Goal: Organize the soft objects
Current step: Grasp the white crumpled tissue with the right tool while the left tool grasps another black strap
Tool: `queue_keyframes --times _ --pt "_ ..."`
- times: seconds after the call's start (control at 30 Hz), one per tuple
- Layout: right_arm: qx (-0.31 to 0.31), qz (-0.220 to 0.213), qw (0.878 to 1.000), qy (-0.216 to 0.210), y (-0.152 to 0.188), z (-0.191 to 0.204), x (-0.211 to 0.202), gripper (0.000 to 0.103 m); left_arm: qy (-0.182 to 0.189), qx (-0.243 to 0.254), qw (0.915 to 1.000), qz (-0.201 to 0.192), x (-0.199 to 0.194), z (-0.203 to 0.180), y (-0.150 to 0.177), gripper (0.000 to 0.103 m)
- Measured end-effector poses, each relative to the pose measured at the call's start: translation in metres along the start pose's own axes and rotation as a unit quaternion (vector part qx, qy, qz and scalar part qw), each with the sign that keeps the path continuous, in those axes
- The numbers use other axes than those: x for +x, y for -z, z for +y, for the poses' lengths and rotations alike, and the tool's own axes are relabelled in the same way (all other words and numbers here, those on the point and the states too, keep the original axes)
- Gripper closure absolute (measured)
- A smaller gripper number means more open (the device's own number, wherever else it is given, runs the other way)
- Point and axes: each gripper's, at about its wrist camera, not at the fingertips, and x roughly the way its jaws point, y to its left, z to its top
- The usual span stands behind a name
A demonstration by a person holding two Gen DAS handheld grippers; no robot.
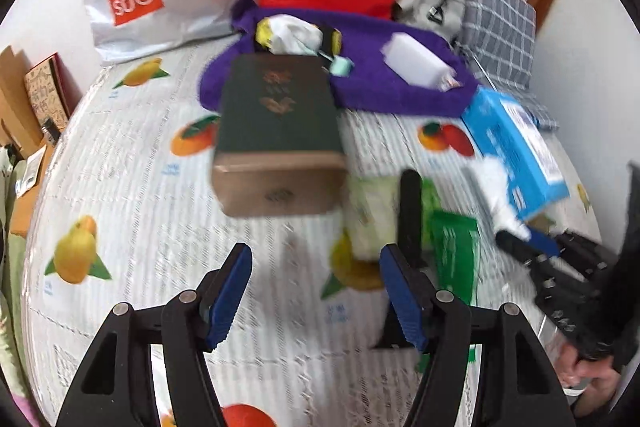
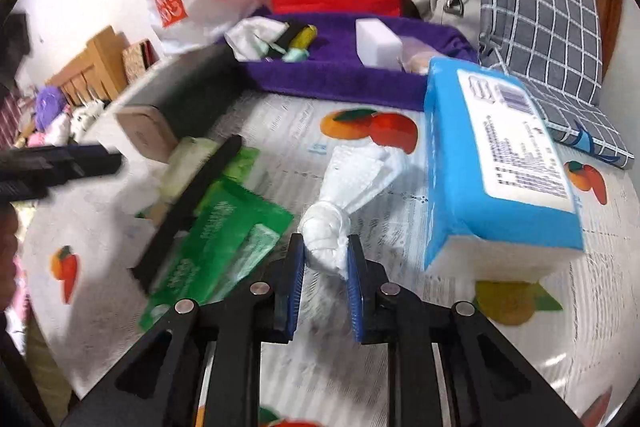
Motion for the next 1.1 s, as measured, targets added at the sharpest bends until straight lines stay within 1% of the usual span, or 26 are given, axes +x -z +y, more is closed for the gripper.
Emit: queue_keyframes --times 0.07,0.2,0.27,0.33,0.43,0.5,0.57,0.6,0.63,0.7,0.73,0.83,0.93,0.97,1.03,1.07,1.1 --pt "-0.005 -0.006 1.000 0.002 0.003 0.003 -0.013 0.083 0.001 0.017 0.9998 0.004 0.002 -0.012 0.003 0.038" --pt "-0.002 -0.015 1.000 -0.010 0.016 0.002 -0.037 0.083 0.006 0.046 0.9989 0.009 0.007 -0.034 0.010 0.038" --pt "0.002 -0.013 1.000 -0.006 0.021 -0.002 -0.043 0.083 -0.007 0.056 0.9984 0.006 0.011 -0.044 0.013 0.038" --pt "0.005 -0.011 1.000 -0.001 0.030 -0.007 -0.050 0.083 -0.013 0.057 0.9983 0.007 0.016 -0.048 0.014 0.038" --pt "0.010 -0.013 1.000 0.009 0.041 -0.016 -0.058 0.083 -0.021 0.043 0.9988 0.011 0.027 -0.049 0.015 0.039" --pt "0.015 -0.014 1.000 0.017 0.046 -0.023 -0.060 0.083 -0.026 0.038 0.9989 0.013 0.033 -0.050 0.017 0.049" --pt "0.020 -0.013 0.999 0.027 0.052 -0.030 -0.060 0.083 -0.035 0.040 0.9986 0.000 0.034 -0.054 0.018 0.052" --pt "0.025 -0.010 0.999 0.030 0.055 -0.034 -0.058 0.083 -0.031 0.042 0.9986 -0.003 0.034 -0.056 0.018 0.061" --pt "0.030 -0.008 0.999 0.029 0.057 -0.037 -0.056 0.083 -0.026 0.044 0.9987 -0.005 0.035 -0.057 0.018 0.066" --pt "0.038 -0.005 0.999 0.025 0.061 -0.042 -0.053 0.083 -0.038 0.050 0.9980 -0.007 0.035 -0.060 0.017 0.082" --pt "0.042 -0.004 0.999 0.024 0.063 -0.044 -0.051 0.083 -0.038 0.055 0.9978 -0.003 0.034 -0.061 0.017 0.083" --pt "0.044 -0.005 0.999 0.017 0.067 -0.046 -0.050 0.083 -0.033 0.060 0.9976 0.006 0.027 -0.061 0.019 0.083" --pt "0.044 -0.007 0.999 0.014 0.068 -0.047 -0.048 0.083 -0.033 0.063 0.9974 0.014 0.030 -0.061 0.021 0.083" --pt "0.045 -0.007 0.999 0.013 0.068 -0.048 -0.047 0.083 -0.034 0.064 0.9973 0.013 0.031 -0.061 0.021 0.081" --pt "0.047 -0.002 0.999 0.012 0.070 -0.051 -0.044 0.082 -0.030 0.060 0.9976 0.013 0.032 -0.062 0.019 0.071" --pt "0.047 0.001 0.999 0.014 0.070 -0.053 -0.042 0.082 -0.024 0.057 0.9980 0.014 0.034 -0.062 0.018 0.065" --pt "0.047 0.005 0.999 0.017 0.072 -0.054 -0.041 0.081 -0.021 0.055 0.9982 0.013 0.035 -0.062 0.016 0.063"
